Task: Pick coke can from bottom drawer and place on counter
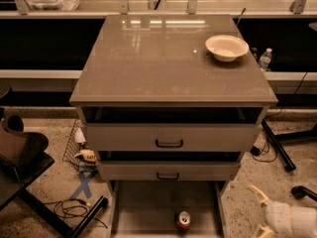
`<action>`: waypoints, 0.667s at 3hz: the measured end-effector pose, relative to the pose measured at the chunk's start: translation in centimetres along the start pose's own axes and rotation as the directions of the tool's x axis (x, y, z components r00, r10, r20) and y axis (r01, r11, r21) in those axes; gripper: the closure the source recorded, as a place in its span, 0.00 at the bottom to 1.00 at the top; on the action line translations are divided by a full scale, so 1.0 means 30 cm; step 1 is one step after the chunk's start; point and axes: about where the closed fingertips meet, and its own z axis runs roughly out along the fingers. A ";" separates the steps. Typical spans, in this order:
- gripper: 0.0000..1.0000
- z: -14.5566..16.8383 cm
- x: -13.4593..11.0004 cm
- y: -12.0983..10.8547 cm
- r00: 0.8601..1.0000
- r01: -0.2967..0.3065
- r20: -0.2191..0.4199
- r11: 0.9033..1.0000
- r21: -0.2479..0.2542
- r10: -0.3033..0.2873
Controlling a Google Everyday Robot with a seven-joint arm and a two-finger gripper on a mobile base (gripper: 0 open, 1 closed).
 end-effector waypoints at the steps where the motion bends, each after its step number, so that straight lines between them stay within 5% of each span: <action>1: 0.00 0.217 0.139 0.020 0.994 -0.029 0.107 0.999 -0.042 0.033; 2: 0.00 0.354 0.244 0.056 0.989 -0.036 0.144 0.999 -0.036 0.041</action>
Offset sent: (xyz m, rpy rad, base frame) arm 0.0155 0.0727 -0.1755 0.1907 -0.0085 0.0121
